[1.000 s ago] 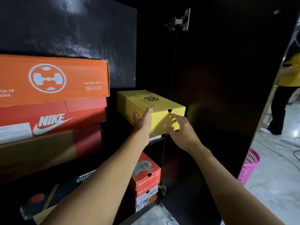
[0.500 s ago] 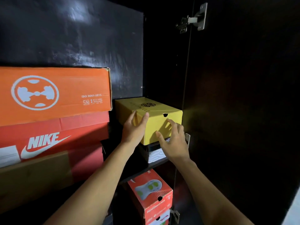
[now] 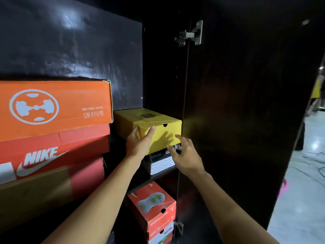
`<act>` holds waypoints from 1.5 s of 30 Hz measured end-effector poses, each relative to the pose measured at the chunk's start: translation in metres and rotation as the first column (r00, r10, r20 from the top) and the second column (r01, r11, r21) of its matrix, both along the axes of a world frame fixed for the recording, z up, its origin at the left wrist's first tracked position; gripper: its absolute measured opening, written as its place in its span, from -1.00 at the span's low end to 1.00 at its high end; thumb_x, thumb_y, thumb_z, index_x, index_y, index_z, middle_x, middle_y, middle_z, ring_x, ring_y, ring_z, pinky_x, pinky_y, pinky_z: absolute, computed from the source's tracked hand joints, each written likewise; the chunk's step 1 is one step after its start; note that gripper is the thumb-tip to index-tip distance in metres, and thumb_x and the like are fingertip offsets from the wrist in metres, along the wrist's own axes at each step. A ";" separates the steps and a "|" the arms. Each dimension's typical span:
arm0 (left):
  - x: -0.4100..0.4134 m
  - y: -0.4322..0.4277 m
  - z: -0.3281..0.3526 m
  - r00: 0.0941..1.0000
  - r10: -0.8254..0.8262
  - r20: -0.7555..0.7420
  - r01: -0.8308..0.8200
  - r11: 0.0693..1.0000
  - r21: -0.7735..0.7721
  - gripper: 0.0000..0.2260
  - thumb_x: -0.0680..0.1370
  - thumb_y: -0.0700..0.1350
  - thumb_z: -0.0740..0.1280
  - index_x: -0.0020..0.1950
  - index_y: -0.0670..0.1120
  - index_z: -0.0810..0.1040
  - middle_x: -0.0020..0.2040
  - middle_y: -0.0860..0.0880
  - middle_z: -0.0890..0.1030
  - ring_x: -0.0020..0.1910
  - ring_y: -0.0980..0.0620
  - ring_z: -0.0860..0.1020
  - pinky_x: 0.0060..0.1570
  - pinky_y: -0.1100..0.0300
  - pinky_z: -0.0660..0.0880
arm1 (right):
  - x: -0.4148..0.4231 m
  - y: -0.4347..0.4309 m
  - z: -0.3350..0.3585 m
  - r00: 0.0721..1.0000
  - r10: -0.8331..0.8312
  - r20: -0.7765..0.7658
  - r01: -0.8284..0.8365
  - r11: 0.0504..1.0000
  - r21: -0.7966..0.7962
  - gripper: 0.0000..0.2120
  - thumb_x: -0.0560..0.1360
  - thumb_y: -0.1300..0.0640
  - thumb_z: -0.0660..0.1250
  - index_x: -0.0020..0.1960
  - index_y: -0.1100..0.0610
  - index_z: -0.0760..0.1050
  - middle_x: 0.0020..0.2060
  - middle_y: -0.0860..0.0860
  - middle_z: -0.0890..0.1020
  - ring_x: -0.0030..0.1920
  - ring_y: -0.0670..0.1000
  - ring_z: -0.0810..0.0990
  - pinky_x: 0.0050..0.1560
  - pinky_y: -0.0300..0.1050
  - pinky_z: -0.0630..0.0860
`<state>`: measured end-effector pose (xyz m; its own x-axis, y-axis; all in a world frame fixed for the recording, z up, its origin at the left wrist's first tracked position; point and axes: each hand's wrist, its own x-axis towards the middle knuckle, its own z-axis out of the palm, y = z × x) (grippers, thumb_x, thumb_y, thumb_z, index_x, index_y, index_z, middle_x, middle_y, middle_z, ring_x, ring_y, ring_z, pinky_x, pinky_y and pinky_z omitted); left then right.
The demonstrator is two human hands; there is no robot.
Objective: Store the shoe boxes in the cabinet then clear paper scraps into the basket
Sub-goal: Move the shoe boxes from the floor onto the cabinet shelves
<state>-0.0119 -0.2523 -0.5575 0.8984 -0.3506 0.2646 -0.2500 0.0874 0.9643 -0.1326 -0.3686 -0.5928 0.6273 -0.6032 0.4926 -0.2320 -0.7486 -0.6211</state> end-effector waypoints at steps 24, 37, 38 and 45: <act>-0.284 0.038 -0.215 0.759 -0.650 -0.012 0.546 0.628 0.554 -0.71 0.49 0.10 0.40 0.17 0.07 0.61 0.12 -0.01 0.63 0.06 0.02 0.61 0.14 0.05 0.55 | -0.348 0.097 -0.186 0.862 -0.434 -0.261 0.488 0.850 0.198 -0.54 0.56 -0.15 0.30 0.40 0.00 0.43 0.32 0.05 0.49 0.29 0.06 0.52 0.27 0.07 0.48; -0.449 0.078 -0.435 0.688 -0.515 -0.511 0.725 0.463 0.510 -0.74 0.54 -0.02 0.35 0.20 0.00 0.42 0.08 0.05 0.52 0.04 0.00 0.54 -0.09 0.22 0.44 | -0.497 0.152 -0.416 0.615 -0.494 -0.615 0.780 0.495 0.383 -0.36 0.54 -0.18 0.28 0.52 0.06 0.25 0.45 0.20 0.29 0.45 0.22 0.30 0.39 0.11 0.32; -0.456 0.085 -0.450 0.675 -0.503 -0.540 0.737 0.444 0.509 -0.65 0.51 0.03 0.37 0.22 -0.04 0.39 0.13 0.06 0.53 0.08 -0.01 0.55 0.00 0.20 0.46 | -0.503 0.158 -0.428 0.595 -0.507 -0.624 0.799 0.455 0.393 -0.33 0.53 -0.19 0.27 0.54 0.06 0.22 0.47 0.22 0.26 0.47 0.24 0.26 0.41 0.12 0.29; -0.473 0.106 -0.502 0.670 -0.504 -0.545 0.742 0.438 0.507 -0.51 0.45 0.04 0.36 0.37 0.04 0.41 0.21 0.09 0.57 0.12 0.04 0.56 0.21 0.09 0.48 | -0.523 0.180 -0.474 0.681 -0.453 -0.575 0.732 0.438 0.522 -0.21 0.48 -0.13 0.33 0.57 0.11 0.07 0.45 0.21 0.27 0.40 0.28 0.36 0.36 0.13 0.38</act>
<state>-0.4849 -0.1459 -1.0598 0.3371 -0.8032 -0.4911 -0.1190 -0.5538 0.8241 -0.6554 -0.1887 -1.0668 -0.0066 -0.9307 -0.3657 -0.7155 0.2598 -0.6485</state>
